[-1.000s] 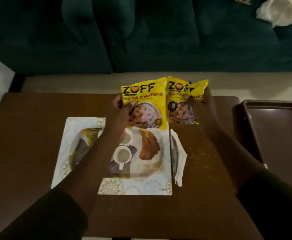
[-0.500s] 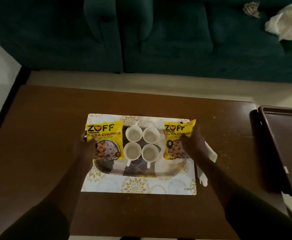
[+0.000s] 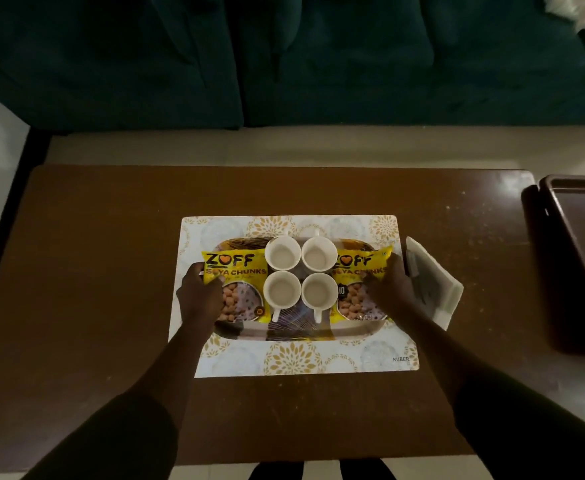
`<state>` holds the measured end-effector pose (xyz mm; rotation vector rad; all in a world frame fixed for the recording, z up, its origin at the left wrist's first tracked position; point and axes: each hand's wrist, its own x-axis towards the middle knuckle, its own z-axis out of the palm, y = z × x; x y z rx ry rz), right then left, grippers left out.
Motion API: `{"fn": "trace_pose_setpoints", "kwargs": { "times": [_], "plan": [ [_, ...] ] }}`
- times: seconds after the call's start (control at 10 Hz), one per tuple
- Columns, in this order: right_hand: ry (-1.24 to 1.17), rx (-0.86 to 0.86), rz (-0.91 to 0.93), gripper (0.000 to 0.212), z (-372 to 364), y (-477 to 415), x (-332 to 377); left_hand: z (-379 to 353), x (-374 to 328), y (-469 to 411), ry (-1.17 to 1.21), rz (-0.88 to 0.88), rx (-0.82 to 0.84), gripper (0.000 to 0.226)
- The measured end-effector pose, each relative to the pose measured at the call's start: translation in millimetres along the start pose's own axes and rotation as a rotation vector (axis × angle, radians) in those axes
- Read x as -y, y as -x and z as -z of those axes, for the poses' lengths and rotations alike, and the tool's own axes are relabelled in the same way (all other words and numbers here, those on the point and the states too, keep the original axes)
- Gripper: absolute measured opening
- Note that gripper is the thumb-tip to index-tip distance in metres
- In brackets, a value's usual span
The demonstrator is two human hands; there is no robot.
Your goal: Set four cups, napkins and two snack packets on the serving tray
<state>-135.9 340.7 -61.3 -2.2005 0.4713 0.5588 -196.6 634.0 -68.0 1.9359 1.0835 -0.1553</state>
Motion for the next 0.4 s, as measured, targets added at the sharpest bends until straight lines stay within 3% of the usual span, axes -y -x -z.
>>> {"fn": "trace_pose_setpoints", "kwargs": {
  "times": [0.3,0.4],
  "plan": [
    [0.264,-0.279,0.169,0.059,12,11,3,3,-4,20,-0.226,-0.182,-0.182,0.075],
    [0.268,-0.284,0.25,0.046,22,13,10,10,-10,25,-0.326,-0.246,-0.246,0.073]
  ]
}}
